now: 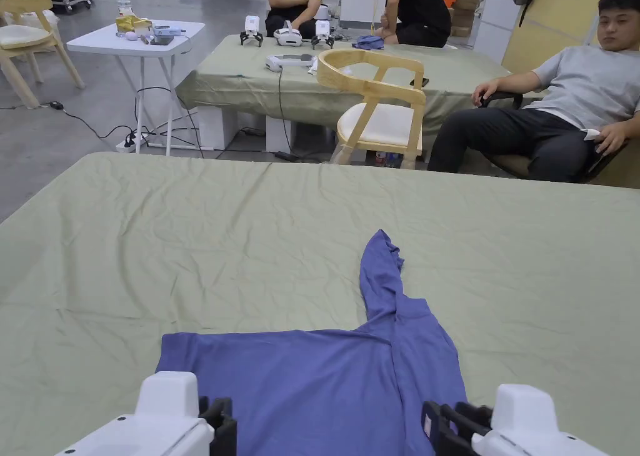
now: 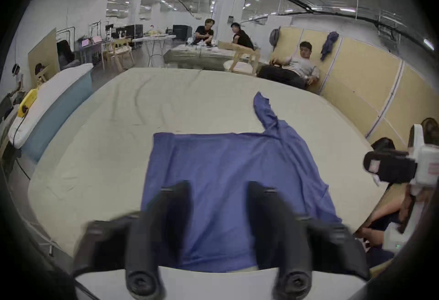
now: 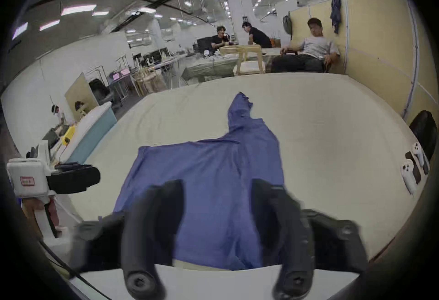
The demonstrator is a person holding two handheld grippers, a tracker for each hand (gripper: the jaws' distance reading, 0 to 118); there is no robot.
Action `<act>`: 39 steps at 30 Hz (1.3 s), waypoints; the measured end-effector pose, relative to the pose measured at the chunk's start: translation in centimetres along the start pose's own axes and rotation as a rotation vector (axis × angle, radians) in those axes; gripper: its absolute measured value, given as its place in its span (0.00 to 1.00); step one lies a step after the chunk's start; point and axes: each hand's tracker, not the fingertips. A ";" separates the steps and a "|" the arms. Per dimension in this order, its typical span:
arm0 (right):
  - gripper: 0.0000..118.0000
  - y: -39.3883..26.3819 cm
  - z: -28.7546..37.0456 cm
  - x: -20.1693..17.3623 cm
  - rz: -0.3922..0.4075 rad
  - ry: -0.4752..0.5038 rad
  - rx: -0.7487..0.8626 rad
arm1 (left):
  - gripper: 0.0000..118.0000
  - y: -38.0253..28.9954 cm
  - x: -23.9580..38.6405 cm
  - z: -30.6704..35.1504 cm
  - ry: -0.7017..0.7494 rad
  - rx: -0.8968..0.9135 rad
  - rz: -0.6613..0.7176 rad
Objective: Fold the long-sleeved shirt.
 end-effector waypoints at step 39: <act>0.62 21.0 -46.3 10.0 0.036 -0.237 -0.395 | 0.00 2.5 -2.6 -14.1 -0.064 -0.109 0.015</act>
